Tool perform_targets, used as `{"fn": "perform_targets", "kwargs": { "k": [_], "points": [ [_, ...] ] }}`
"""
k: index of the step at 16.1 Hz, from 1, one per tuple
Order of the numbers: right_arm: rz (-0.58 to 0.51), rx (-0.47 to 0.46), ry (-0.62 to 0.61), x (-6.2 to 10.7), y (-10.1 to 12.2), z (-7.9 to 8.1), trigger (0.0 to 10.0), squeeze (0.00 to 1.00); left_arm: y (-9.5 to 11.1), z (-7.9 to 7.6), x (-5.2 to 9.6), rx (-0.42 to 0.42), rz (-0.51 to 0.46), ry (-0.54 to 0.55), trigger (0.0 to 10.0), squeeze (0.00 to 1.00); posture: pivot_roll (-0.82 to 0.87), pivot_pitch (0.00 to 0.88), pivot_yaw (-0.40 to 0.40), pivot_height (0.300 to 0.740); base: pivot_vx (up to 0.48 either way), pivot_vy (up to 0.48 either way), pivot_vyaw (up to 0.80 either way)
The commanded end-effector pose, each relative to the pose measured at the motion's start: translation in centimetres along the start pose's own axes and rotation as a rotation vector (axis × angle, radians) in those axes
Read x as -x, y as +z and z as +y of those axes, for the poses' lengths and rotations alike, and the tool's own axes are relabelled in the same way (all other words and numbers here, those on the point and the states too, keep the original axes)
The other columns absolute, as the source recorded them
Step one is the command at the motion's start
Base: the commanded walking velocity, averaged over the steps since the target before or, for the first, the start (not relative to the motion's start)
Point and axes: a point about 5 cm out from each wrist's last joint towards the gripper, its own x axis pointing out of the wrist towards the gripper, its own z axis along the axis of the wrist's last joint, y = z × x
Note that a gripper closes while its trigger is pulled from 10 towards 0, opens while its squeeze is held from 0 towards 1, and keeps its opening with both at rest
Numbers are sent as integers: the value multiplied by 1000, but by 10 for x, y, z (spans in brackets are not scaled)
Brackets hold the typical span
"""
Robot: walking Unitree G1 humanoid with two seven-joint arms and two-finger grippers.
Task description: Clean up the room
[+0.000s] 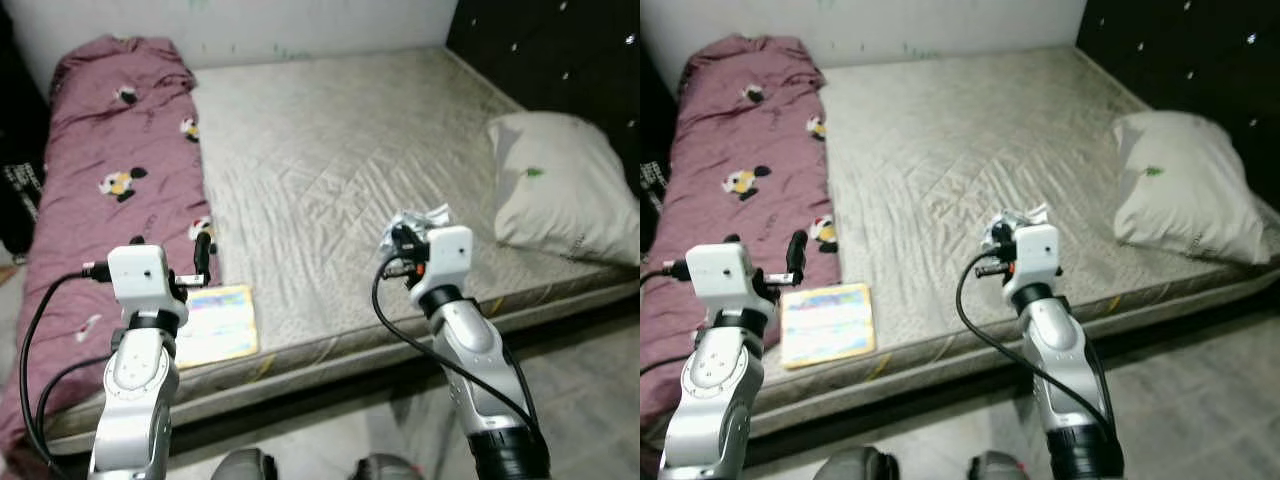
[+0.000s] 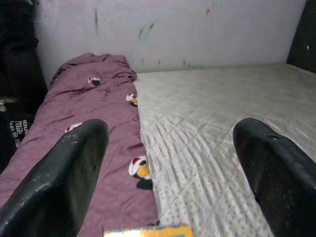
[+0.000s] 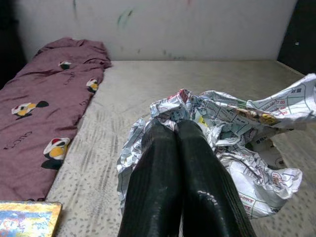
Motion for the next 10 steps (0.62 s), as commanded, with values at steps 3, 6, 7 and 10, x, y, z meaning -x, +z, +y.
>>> {"fn": "perform_targets", "kwargs": {
  "k": [3,6,7,10],
  "points": [
    [23,5,20,11,-4,-5,10000,0,2,-3,1,-17,-5,-11,10000,0,-25,45,16,740,0,439,0],
    [40,7,64,10,-8,2,10000,0,1,-1,2,-26,-7,-5,10000,0,-21,43,-1,740,0,439,0],
    [42,1,50,10,-9,1,10000,0,0,-1,3,-22,-5,0,10000,0,-22,42,-3,740,0,439,0],
    [37,2,38,5,-7,2,10000,0,-1,-2,2,-21,-1,-5,10000,0,-21,39,-4,740,0,439,0]
  ]
}}
